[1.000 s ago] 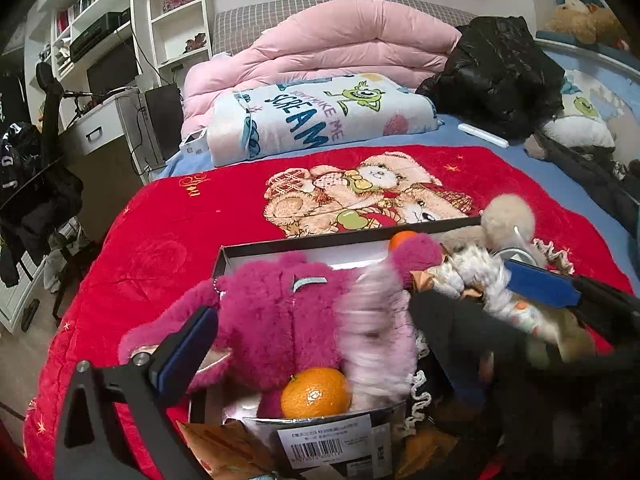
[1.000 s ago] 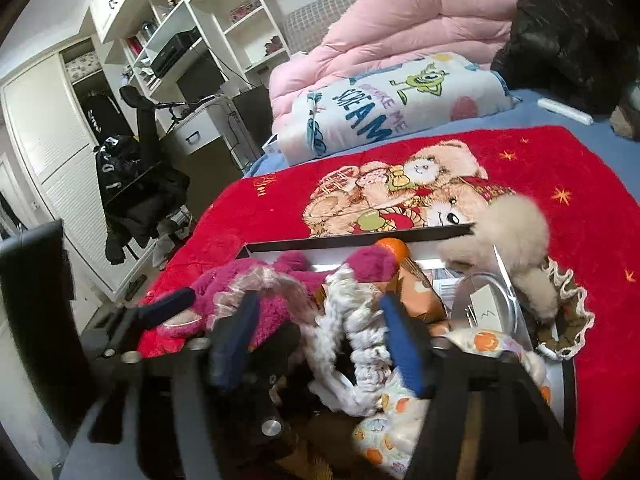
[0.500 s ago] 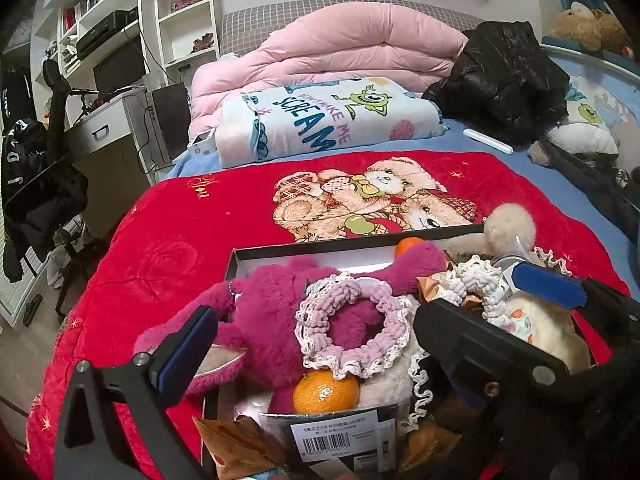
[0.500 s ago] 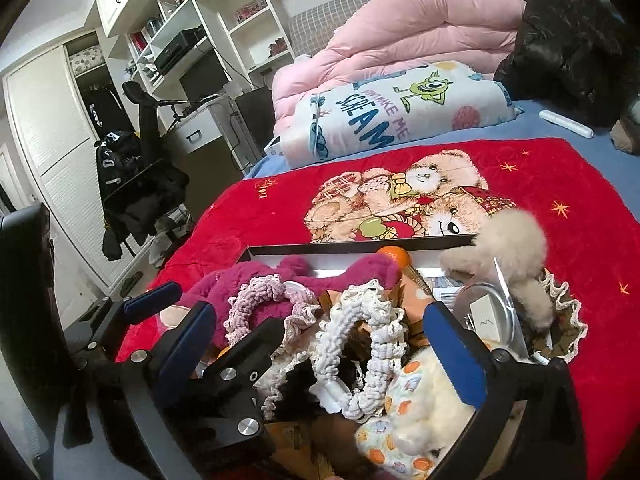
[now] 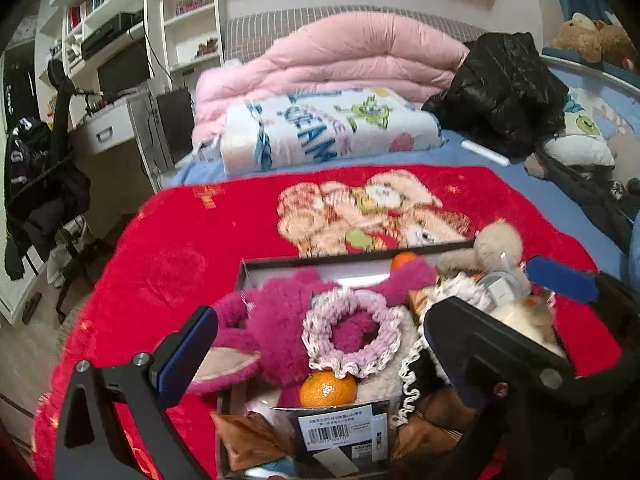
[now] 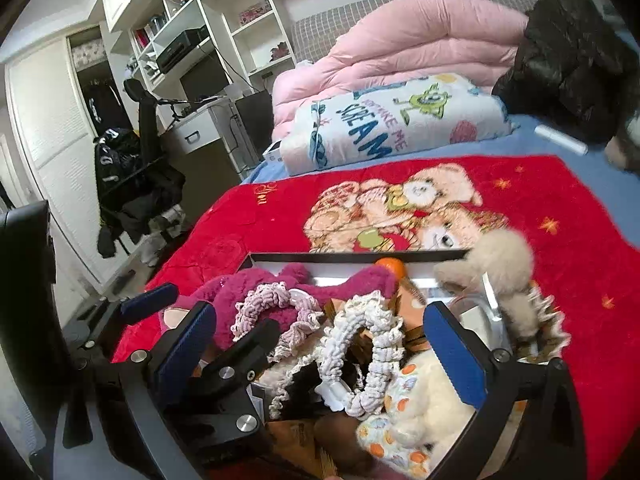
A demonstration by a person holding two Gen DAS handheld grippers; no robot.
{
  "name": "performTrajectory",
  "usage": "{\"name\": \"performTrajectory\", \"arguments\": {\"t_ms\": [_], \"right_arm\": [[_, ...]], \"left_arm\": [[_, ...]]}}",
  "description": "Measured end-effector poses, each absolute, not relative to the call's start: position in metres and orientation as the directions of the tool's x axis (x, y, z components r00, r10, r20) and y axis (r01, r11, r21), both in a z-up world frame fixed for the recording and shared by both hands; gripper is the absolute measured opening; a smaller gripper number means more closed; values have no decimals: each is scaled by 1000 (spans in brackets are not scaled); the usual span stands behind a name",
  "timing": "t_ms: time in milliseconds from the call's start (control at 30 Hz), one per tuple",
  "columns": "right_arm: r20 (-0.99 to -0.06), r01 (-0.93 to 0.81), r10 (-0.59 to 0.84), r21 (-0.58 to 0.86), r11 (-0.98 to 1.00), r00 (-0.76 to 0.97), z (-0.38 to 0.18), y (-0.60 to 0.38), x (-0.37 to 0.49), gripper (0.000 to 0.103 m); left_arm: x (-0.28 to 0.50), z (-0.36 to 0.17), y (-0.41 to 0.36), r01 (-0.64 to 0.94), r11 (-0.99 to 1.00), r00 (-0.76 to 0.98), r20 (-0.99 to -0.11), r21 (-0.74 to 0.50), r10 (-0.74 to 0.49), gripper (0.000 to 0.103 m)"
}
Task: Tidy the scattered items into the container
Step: 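Lift both tools up away from the tray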
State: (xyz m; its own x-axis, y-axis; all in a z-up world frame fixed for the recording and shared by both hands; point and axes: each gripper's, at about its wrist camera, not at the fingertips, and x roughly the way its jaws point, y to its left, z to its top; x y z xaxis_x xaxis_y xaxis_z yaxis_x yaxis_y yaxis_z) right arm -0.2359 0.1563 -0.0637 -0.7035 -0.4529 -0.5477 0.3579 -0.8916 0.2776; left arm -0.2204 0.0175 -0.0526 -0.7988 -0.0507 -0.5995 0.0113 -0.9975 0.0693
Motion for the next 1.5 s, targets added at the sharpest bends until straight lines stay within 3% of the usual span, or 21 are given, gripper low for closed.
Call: {"name": "performTrajectory", "arguments": {"t_ms": [400, 633, 733, 833, 1000, 1133, 1233, 1500], "right_arm": [[-431, 326, -393, 223, -919, -812, 63, 184, -169, 103], [-405, 285, -314, 132, -949, -859, 136, 210, -99, 103], [-385, 275, -296, 110, -955, -874, 153, 219, -61, 103], [-348, 274, -290, 96, -957, -892, 167, 226, -28, 103], [-266, 267, -295, 137, -954, -918, 143, 244, 14, 103], [-315, 249, -323, 255, -934, -892, 92, 262, 9, 103], [-374, 217, -299, 245, -945, -878, 67, 266, -6, 103], [-410, 205, -307, 274, -940, -859, 38, 269, -27, 103]], "left_arm": [[-157, 81, 15, 26, -999, -858, -513, -18, -13, 103], [-75, 164, 1, 3, -996, -891, -452, -89, 37, 103], [-30, 182, -3, -37, -996, -910, -410, -82, 68, 103], [1, 192, -13, 22, -993, -930, -368, -116, 22, 103], [26, 169, -13, 8, -997, -924, -382, -81, 23, 103], [40, 113, 5, -28, -999, -933, -359, 33, 14, 103], [33, 69, 6, -42, -998, -911, -409, -39, 55, 103], [-8, 10, -2, -51, -989, -810, -573, -140, 123, 103]]}}
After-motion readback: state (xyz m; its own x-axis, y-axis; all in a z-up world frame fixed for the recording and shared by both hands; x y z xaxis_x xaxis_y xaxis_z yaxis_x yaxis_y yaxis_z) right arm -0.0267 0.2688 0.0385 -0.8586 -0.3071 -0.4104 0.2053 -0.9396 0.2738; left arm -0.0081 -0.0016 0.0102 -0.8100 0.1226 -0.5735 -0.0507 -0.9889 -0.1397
